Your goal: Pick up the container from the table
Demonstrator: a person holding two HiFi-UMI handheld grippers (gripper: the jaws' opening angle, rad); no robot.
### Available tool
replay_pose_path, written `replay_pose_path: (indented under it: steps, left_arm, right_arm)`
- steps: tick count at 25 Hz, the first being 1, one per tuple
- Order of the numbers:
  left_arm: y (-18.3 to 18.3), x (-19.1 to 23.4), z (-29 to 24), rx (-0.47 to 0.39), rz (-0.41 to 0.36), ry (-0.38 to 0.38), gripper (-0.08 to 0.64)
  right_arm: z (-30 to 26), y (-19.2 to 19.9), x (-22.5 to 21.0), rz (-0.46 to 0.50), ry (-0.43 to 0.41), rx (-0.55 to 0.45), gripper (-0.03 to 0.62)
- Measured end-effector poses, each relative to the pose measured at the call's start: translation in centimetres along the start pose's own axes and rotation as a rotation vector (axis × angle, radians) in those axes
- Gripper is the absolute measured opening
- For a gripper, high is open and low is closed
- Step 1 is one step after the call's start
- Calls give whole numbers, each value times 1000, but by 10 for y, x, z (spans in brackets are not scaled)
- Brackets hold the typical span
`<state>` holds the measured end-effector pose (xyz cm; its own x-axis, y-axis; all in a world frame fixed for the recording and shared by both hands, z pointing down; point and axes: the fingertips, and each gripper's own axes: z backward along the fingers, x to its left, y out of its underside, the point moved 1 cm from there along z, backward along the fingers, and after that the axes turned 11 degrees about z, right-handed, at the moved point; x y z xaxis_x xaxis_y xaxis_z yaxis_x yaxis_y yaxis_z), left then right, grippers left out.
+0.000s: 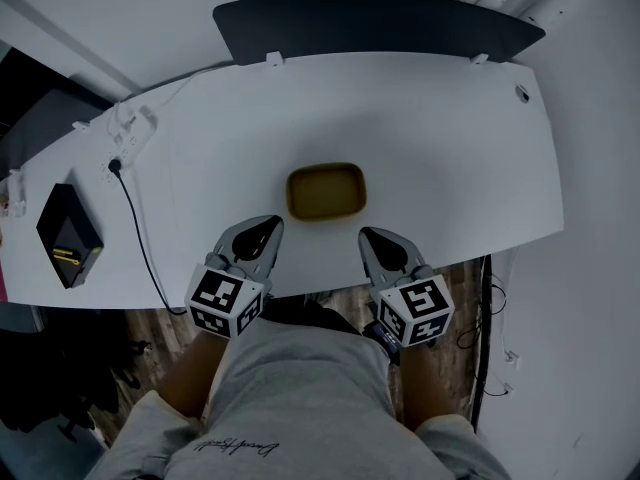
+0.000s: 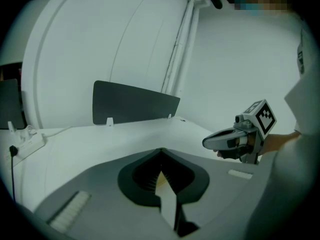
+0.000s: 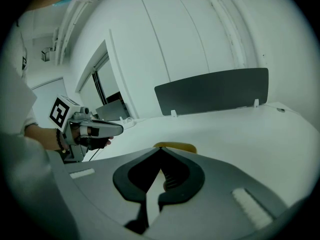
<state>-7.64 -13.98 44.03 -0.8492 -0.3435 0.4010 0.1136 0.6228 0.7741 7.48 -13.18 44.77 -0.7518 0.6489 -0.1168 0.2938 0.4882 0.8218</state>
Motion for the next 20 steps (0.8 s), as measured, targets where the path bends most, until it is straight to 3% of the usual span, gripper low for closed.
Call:
replay_pose_path:
  steps: [20]
  left_arm:
    - [15,25,-31,50,22,-18,3]
  right_arm:
    - [-21,20,-13,-25,7,48,15]
